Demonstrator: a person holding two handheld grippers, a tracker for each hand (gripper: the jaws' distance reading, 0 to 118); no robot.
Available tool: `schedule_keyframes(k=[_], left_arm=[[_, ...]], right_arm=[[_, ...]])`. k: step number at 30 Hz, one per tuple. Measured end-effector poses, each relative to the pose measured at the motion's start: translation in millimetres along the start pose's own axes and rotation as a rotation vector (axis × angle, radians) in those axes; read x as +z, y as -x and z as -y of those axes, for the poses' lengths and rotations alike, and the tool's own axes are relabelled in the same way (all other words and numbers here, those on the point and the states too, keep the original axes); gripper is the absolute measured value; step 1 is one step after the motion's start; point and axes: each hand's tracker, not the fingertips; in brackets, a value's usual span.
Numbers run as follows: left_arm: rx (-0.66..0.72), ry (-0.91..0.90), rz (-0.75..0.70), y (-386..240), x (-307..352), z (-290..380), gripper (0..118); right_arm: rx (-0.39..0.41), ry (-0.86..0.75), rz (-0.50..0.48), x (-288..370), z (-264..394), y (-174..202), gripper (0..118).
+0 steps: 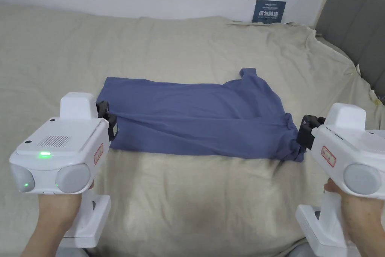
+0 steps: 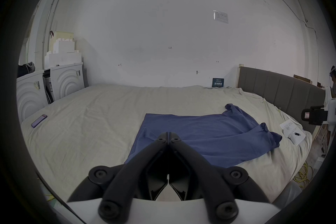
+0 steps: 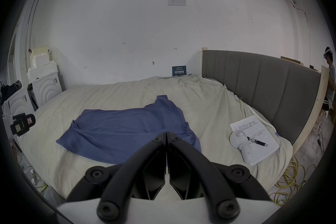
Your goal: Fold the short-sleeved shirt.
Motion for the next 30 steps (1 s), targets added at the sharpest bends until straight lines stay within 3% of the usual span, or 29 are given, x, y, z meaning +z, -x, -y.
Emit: schedule_keyframes(k=[2, 3, 4, 5, 7, 8, 9, 10, 11, 14, 19, 22, 27, 28, 30], left_arm=[[-0.002, 0.004, 0.003, -1.7, -3.9, -0.2, 0], [-0.003, 0.003, 0.004, -2.3, -5.0, -0.5, 0], [-0.002, 0.005, 0.007, -2.9, -6.5, -1.4, 0], [-0.001, 0.005, 0.008, -3.8, -8.5, -1.3, 0], [-0.001, 0.008, 0.009, -5.1, -11.5, -2.8, 0], [0.000, 0.008, 0.010, -5.6, -12.8, -3.4, 0], [0.001, 0.008, 0.010, -6.2, -14.3, -3.2, 0], [0.000, 0.008, 0.009, -6.9, -15.7, -3.7, 0], [-0.001, 0.009, 0.008, -7.4, -17.3, -4.1, 0], [0.010, 0.020, 0.011, -7.3, -23.2, -4.4, 0], [0.023, 0.036, 0.010, -7.2, -32.0, -3.5, 0], [0.041, 0.045, 0.010, -6.3, -36.2, -1.4, 0], [0.037, 0.072, 0.006, -5.5, -43.0, 3.0, 0], [0.039, 0.077, 0.005, -5.1, -44.1, 3.8, 0], [0.053, 0.085, 0.003, -3.6, -45.5, 6.0, 0]], right_arm=[[-0.016, 0.054, 0.009, -12.5, -7.0, -1.7, 2], [-0.020, 0.060, 0.011, -17.9, -9.9, -2.8, 10], [-0.015, 0.078, 0.014, -26.4, -14.6, -4.1, 25], [-0.005, 0.115, 0.023, -34.5, -18.7, -5.6, 25], [-0.018, 0.180, 0.016, -55.3, -28.1, -9.8, 40], [-0.020, 0.231, 0.019, -67.5, -32.2, -12.9, 73], [-0.033, 0.273, 0.024, -79.9, -35.8, -16.3, 93], [-0.050, 0.304, 0.037, -89.7, -38.3, -19.7, 104], [-0.066, 0.336, 0.042, -98.7, -40.6, -23.1, 109], [-0.093, 0.466, 0.057, -129.7, -42.8, -34.6, 109], [-0.060, 0.622, 0.105, -165.5, -26.3, -46.9, 108], [-0.040, 0.660, 0.124, -179.5, -10.3, -51.9, 108], [-0.073, 0.727, 0.127, -191.6, 19.1, -56.3, 108], [-0.081, 0.728, 0.134, -190.8, 24.0, -54.9, 107], [-0.089, 0.715, 0.126, -189.8, 29.7, -53.2, 89]])
